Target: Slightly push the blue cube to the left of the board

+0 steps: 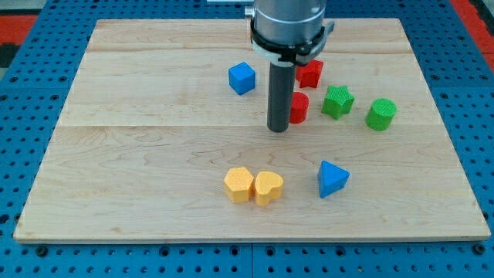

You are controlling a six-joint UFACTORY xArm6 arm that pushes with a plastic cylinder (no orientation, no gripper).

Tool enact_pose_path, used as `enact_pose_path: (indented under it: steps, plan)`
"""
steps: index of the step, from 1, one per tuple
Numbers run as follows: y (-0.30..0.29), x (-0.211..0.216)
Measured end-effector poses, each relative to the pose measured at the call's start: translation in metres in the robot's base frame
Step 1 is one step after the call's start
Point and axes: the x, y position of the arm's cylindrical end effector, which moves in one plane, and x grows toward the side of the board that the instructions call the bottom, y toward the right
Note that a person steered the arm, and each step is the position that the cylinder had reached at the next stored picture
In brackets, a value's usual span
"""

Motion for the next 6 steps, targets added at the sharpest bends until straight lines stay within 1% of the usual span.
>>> enact_pose_path:
  steps: [1,2,3,4,5,6]
  plan:
    - [0.015,-0.027]
    - [0.025,-0.066]
    - [0.046,-0.080]
    - [0.037,-0.080]
    - [-0.005,-0.096]
    - [-0.039,-0.089]
